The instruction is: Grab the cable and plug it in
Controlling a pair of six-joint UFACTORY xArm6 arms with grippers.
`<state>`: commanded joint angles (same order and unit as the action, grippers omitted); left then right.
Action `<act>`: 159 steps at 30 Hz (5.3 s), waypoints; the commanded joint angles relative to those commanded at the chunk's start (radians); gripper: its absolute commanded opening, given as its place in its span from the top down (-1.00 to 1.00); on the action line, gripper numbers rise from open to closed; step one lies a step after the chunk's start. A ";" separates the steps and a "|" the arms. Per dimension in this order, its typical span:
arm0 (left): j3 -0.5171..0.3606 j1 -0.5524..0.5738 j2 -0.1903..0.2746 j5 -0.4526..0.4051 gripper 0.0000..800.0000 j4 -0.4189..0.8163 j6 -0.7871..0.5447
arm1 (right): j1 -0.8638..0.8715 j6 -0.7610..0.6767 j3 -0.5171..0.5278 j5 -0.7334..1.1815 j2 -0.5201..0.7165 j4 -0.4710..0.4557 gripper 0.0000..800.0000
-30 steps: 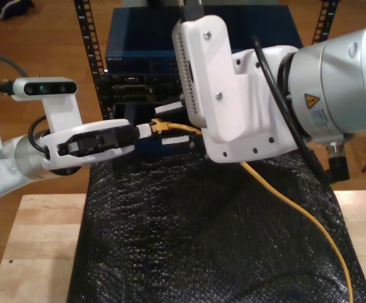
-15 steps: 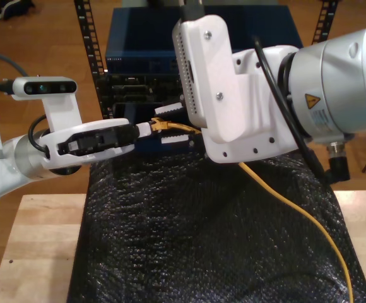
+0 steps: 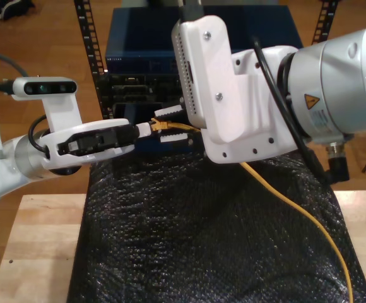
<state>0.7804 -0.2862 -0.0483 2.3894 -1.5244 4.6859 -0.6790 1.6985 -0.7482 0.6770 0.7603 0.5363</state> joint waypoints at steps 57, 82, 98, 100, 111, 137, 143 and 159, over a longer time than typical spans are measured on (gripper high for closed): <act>0.051 -0.037 0.006 -0.153 -0.99 -0.003 -0.014 | 0.147 -0.072 -0.057 0.011 -0.087 0.048 1.00; 0.229 -0.084 0.014 -0.440 -0.99 0.255 -0.250 | 0.620 -0.150 -0.078 0.428 -0.160 0.044 1.00; 0.292 -0.087 0.167 -0.609 -0.99 0.761 -0.290 | 0.647 -0.153 -0.041 0.437 -0.163 0.035 1.00; 0.302 -0.089 0.181 -0.611 -0.99 0.836 -0.313 | 0.647 -0.153 -0.032 0.437 -0.163 0.035 1.00; 0.356 -0.282 0.192 -0.611 -0.99 1.011 -0.456 | 0.652 -0.155 -0.029 0.439 -0.167 0.034 1.00; 0.068 -0.787 0.358 -0.589 -1.00 1.355 -1.140 | 0.674 -0.175 -0.034 0.440 -0.186 0.034 1.00; -0.011 -0.888 0.362 -0.592 -1.00 1.424 -1.237 | 0.674 -0.176 -0.040 0.440 -0.204 0.038 1.00; -0.160 -0.947 0.408 -0.634 -1.00 1.511 -1.327 | 0.674 -0.176 -0.080 0.431 -0.284 0.041 1.00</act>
<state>0.6208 -1.2329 0.3598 1.7557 -0.0130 3.3587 -0.0054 1.5221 -0.8280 1.1082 0.4764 0.5777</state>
